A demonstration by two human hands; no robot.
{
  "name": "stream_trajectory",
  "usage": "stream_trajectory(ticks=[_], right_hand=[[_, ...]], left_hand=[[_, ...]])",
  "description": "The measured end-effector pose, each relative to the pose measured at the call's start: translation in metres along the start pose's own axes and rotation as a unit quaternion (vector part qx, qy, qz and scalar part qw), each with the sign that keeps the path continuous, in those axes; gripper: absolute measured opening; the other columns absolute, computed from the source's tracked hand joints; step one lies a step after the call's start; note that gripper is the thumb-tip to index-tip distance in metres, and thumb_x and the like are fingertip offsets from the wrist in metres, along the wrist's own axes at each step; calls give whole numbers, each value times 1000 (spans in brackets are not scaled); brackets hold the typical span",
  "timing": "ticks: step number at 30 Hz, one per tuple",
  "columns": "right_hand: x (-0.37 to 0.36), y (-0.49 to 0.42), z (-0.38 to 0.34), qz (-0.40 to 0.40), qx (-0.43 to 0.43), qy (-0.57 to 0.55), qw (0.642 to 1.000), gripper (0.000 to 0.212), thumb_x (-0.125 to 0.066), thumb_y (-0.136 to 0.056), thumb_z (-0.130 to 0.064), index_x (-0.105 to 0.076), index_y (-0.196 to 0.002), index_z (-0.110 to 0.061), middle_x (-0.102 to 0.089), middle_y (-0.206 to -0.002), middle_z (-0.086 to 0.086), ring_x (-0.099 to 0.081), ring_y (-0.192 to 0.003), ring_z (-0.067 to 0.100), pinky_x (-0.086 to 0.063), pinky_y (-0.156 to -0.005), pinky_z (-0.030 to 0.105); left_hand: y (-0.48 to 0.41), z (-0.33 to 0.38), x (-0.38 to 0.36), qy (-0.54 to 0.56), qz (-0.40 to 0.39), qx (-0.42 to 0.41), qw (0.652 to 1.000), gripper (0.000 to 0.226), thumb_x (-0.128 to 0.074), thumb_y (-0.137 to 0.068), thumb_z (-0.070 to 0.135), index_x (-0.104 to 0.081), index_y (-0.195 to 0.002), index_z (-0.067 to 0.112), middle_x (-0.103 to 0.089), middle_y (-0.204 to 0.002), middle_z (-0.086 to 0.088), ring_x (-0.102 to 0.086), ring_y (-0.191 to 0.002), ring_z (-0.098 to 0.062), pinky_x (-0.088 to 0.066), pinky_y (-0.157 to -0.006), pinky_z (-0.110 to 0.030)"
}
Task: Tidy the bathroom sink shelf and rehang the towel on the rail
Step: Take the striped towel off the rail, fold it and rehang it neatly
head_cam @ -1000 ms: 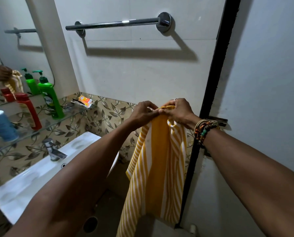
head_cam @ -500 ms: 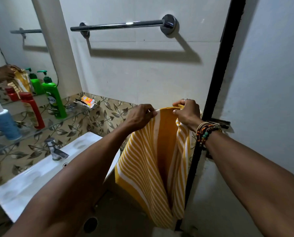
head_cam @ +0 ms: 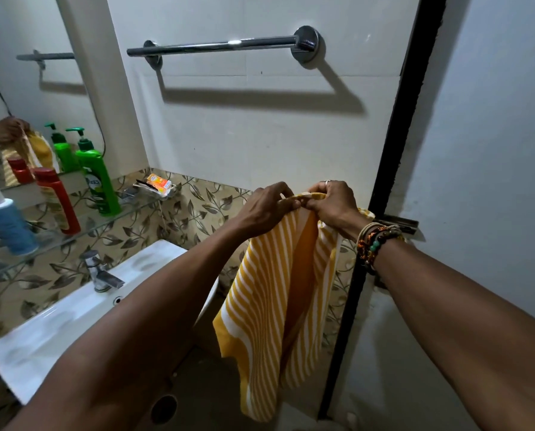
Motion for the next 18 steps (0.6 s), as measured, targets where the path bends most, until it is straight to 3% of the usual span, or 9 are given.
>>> stream_trajectory(ticks=[3,6,9,11,13,16,18], right_hand=[[7,-2,2,59,-18,15,998,12,-82,-78,-24,-71,-78,-24,-67,-75,-11,-64,-76,9,-51,-68,24],[18,-4,9,111,-46,35,992,9,-80,-80,-24,-71,-82,-24,-73,-89,-1,-67,-86,16,-55,-77,30],[20,-3,13,111,-60,48,991,9,-79,-80,-22,-70,-81,-25,-70,-85,-4,-68,-88,17,-48,-70,25],[15,-1,12,70,-40,58,995,15,-81,-78,-20,-73,-90,-24,-69,-91,-6,-66,-92,15,-49,-75,25],[6,1,6,-13,-14,40,999,41,-88,-69,-18,-73,-108,-20,-67,-104,-8,-61,-102,11,-53,-88,28],[-6,4,-7,-120,12,-9,993,64,-93,-60,-12,-71,-119,-18,-65,-125,-4,-57,-119,12,-49,-102,33],[-13,5,-13,-150,31,-5,988,66,-91,-62,-5,-69,-123,-16,-63,-132,1,-54,-127,15,-46,-108,36]], left_hand=[[6,-14,1,-9,-26,24,999,28,-57,-92,48,-63,-97,21,-64,-90,-3,-59,-81,-19,-38,-63,-30],[13,-29,7,-19,-56,41,997,35,-53,-94,50,-54,-75,20,-60,-74,-2,-56,-67,-18,-36,-55,-28],[18,-35,11,-21,-55,34,998,30,-53,-96,44,-57,-73,26,-59,-72,8,-59,-71,-19,-34,-53,-26],[16,-32,11,-27,-43,22,998,29,-53,-97,43,-69,-98,20,-71,-97,0,-65,-90,-22,-41,-64,-26],[13,-25,10,-39,-40,6,998,36,-52,-98,42,-67,-117,16,-70,-116,-7,-65,-102,-24,-47,-75,-29],[9,-10,5,-66,-56,-31,996,28,-50,-99,36,-68,-114,19,-72,-109,-10,-67,-94,-27,-53,-75,-37],[6,-2,1,-90,-62,-46,993,28,-51,-99,31,-67,-119,19,-70,-114,-13,-66,-98,-30,-50,-73,-33]])
Point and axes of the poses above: each hand's wrist, its own y-axis away from the middle knuckle, its own x-axis out of the back of the hand, z = x × y, the point moved 5 cm from there along -y, towards the middle knuckle
